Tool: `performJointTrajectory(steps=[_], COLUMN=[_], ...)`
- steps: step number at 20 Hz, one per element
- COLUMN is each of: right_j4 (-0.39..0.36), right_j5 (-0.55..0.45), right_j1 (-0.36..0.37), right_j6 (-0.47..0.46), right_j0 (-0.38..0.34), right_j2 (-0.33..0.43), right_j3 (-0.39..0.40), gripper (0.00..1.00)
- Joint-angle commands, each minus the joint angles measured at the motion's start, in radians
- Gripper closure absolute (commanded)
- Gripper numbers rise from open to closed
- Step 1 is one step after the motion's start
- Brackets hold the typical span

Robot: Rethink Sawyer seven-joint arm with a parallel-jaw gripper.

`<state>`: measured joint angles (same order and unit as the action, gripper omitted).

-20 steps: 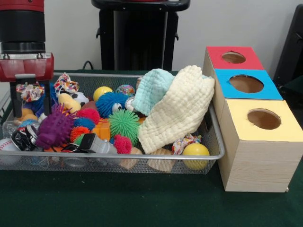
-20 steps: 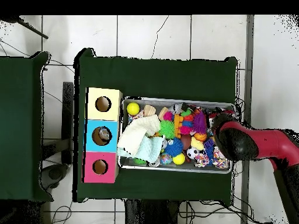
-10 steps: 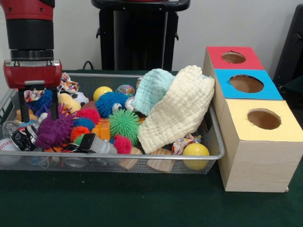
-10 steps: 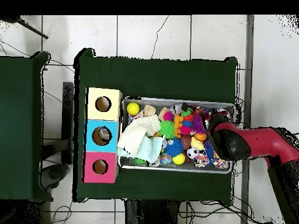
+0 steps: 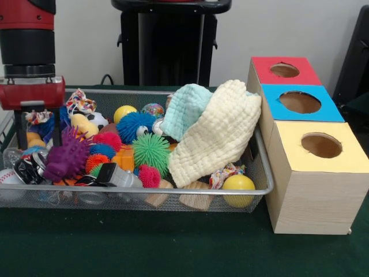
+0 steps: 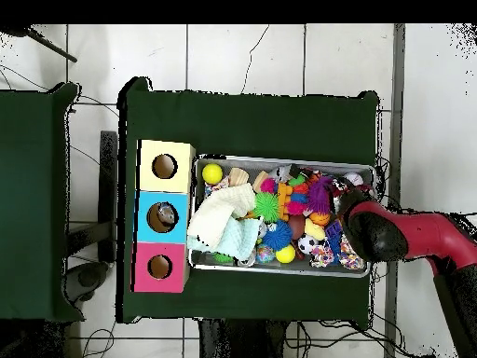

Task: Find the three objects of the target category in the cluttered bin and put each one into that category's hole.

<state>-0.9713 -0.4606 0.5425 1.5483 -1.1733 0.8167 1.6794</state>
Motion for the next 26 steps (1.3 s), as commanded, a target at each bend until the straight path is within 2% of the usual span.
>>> performJointTrajectory(steps=[1, 6, 13, 18, 26], right_j4=[-0.012, -0.024, -0.068, -0.082, -0.113], right_j5=[-0.168, -0.230, -0.230, -0.203, -0.125], right_j1=[-0.012, 0.040, 0.052, 0.042, -0.025], right_j6=[-0.393, -0.378, -0.286, -0.258, -0.260], right_j0=[-0.035, -0.013, 0.036, 0.049, 0.040], right_j2=[-0.005, -0.045, -0.098, -0.121, -0.131], right_j3=[-0.032, -0.042, -0.030, -0.027, -0.056], gripper=[0.00, 0.00, 0.00, 0.00, 0.00])
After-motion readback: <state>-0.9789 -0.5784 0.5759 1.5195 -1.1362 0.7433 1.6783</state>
